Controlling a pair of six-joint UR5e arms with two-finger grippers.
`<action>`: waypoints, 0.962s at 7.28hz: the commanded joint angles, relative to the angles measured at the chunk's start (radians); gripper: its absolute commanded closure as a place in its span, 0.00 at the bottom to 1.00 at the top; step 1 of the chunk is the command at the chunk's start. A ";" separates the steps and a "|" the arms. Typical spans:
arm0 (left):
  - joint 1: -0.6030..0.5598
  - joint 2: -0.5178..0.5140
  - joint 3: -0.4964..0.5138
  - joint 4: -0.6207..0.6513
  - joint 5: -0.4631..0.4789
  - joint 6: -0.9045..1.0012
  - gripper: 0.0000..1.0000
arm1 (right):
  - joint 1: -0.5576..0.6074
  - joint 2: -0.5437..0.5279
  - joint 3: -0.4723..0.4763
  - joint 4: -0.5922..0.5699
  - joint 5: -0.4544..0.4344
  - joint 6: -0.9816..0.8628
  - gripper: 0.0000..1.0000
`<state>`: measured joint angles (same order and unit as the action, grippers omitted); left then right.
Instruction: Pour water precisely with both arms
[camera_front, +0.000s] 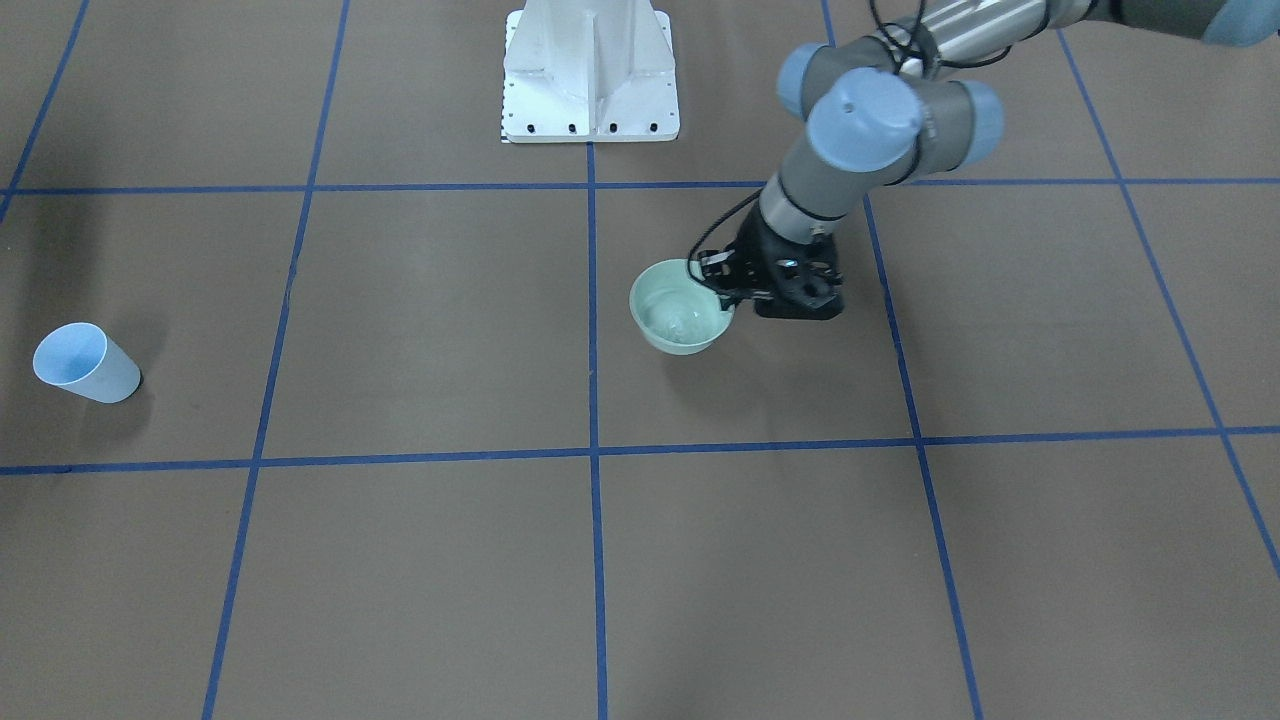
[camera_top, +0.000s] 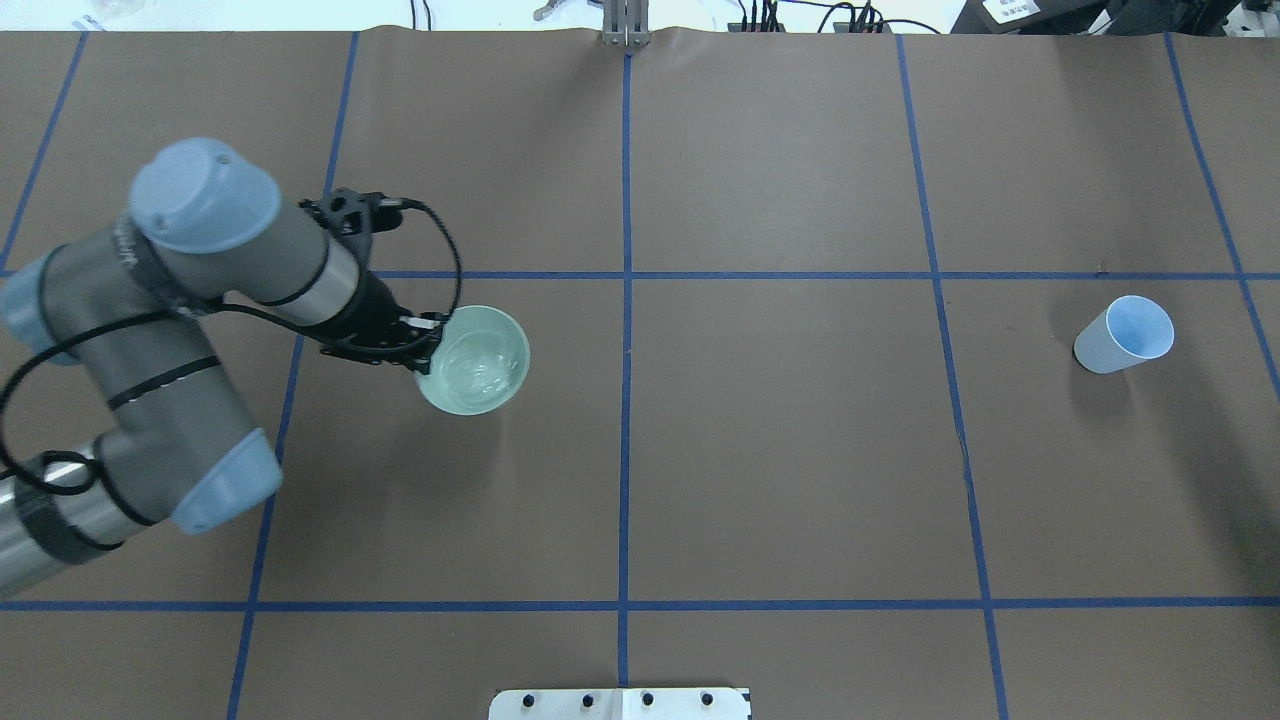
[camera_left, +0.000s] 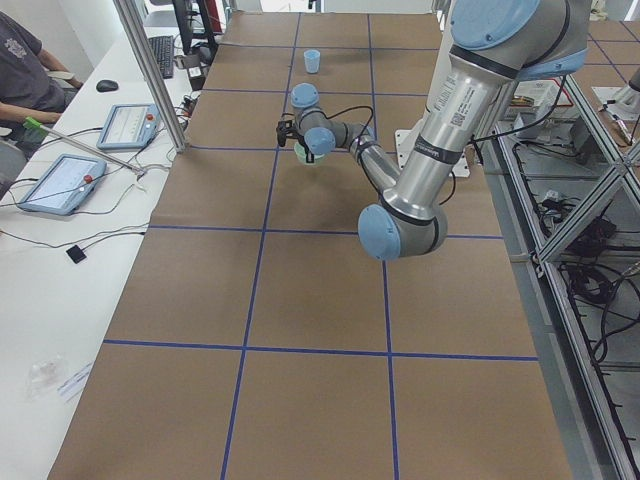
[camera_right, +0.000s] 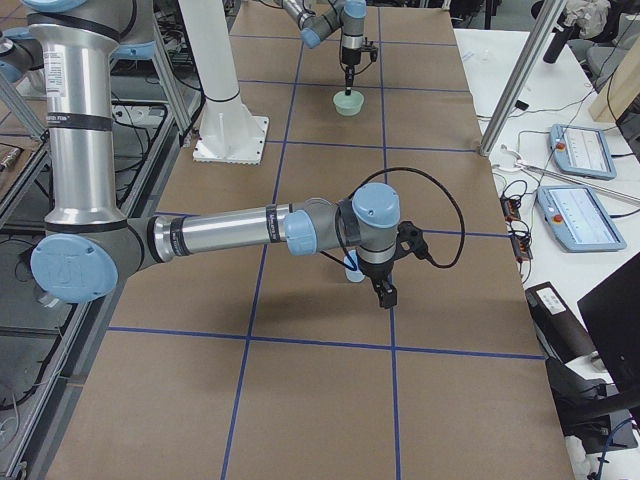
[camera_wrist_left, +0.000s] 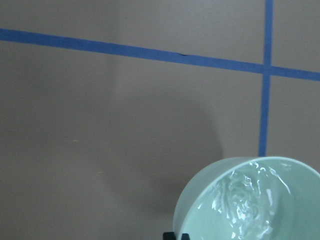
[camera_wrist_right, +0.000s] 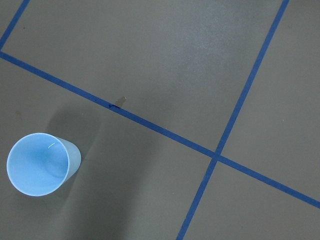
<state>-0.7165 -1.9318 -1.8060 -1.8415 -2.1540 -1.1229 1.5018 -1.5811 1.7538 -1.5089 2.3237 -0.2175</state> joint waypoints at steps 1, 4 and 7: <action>-0.148 0.259 -0.095 -0.010 -0.106 0.270 1.00 | 0.000 0.000 -0.007 -0.004 0.000 0.007 0.01; -0.268 0.359 0.023 -0.028 -0.135 0.526 1.00 | 0.000 0.009 -0.003 -0.047 0.000 0.007 0.01; -0.349 0.359 0.155 -0.027 -0.188 0.638 1.00 | 0.000 0.007 -0.002 -0.050 -0.001 0.009 0.01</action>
<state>-1.0286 -1.5733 -1.7008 -1.8694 -2.3028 -0.5273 1.5018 -1.5737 1.7516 -1.5564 2.3227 -0.2089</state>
